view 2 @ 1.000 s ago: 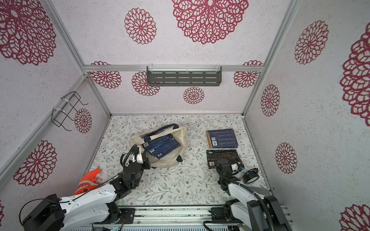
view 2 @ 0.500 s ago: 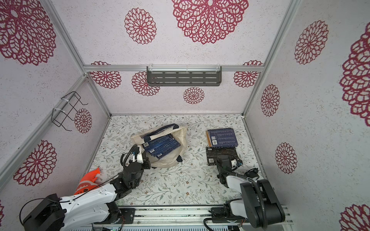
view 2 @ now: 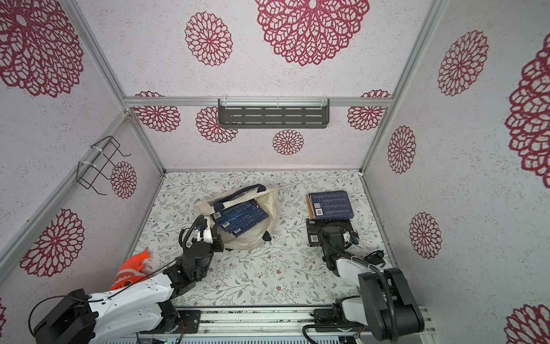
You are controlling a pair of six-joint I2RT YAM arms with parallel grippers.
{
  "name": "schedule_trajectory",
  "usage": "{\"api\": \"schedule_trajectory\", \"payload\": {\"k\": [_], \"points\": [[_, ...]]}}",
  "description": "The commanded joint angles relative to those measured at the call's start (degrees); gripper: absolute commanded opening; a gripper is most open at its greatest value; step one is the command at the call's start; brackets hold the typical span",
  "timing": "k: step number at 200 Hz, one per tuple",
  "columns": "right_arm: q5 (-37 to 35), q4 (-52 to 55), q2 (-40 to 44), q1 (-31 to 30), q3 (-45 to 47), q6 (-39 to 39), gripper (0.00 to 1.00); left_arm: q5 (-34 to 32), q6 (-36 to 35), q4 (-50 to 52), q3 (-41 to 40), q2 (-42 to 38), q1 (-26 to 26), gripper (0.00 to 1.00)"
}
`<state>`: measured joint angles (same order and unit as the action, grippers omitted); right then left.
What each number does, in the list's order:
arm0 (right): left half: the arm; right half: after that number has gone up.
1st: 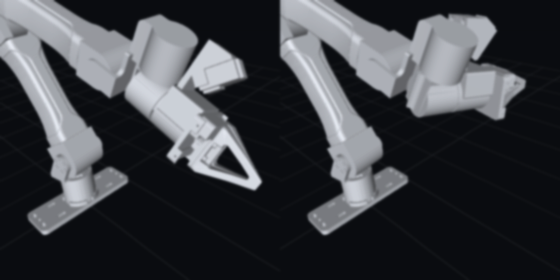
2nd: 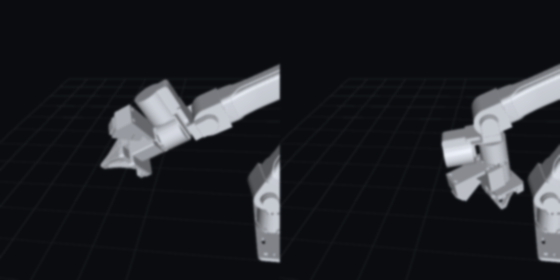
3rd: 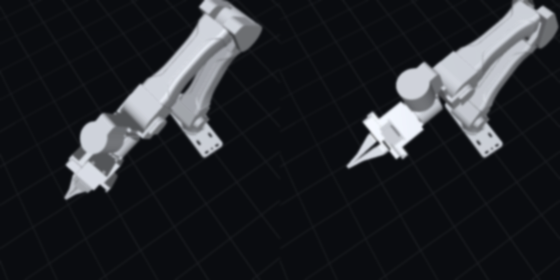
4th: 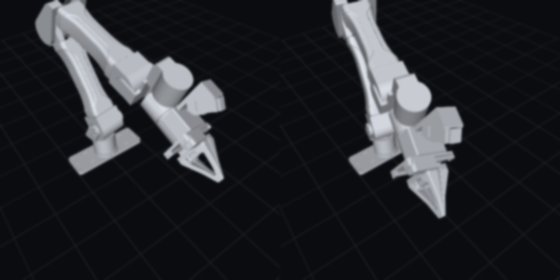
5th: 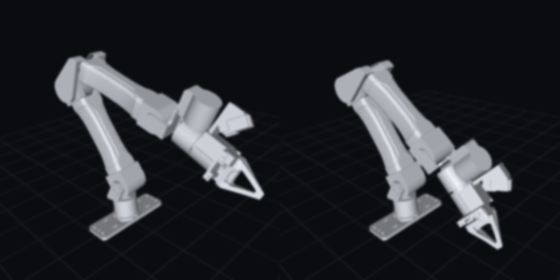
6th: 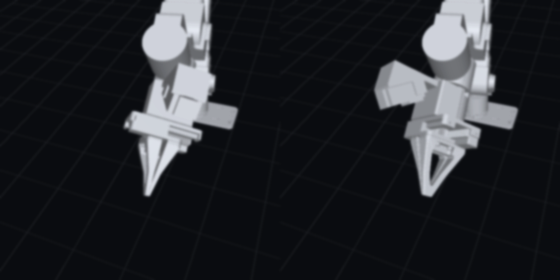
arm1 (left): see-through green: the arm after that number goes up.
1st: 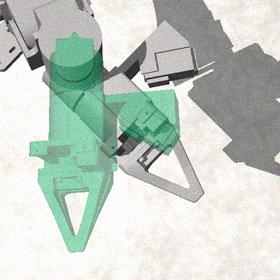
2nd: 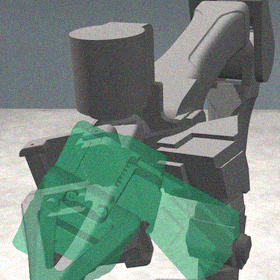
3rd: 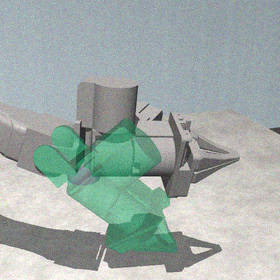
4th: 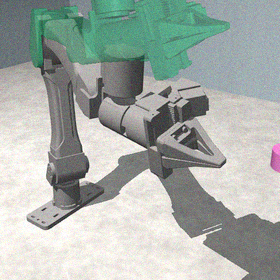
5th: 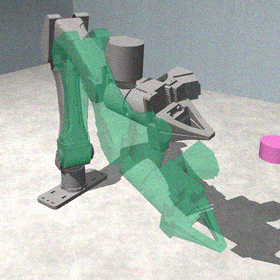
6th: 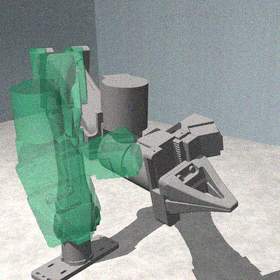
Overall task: Take out the books from the canvas bag
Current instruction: Place the book at the center of the board, then pick up the book from the canvas bag.
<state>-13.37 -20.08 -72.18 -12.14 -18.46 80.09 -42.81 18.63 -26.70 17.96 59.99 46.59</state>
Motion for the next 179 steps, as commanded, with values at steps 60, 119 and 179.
{"api": "schedule_trajectory", "payload": {"k": [60,119,179], "points": [[-0.9,20.8,13.2,0.3,-3.5,-2.8,0.99,0.8,0.2,-0.5,1.2,-1.5,0.7,0.0],[1.8,22.5,21.2,-0.3,-4.9,-5.8,0.99,1.1,0.2,-0.4,1.2,-1.5,0.8,0.0],[-2.7,14.0,18.2,-16.3,-11.9,-10.5,0.94,1.5,0.0,0.5,1.8,-0.5,0.8,0.0]]}}
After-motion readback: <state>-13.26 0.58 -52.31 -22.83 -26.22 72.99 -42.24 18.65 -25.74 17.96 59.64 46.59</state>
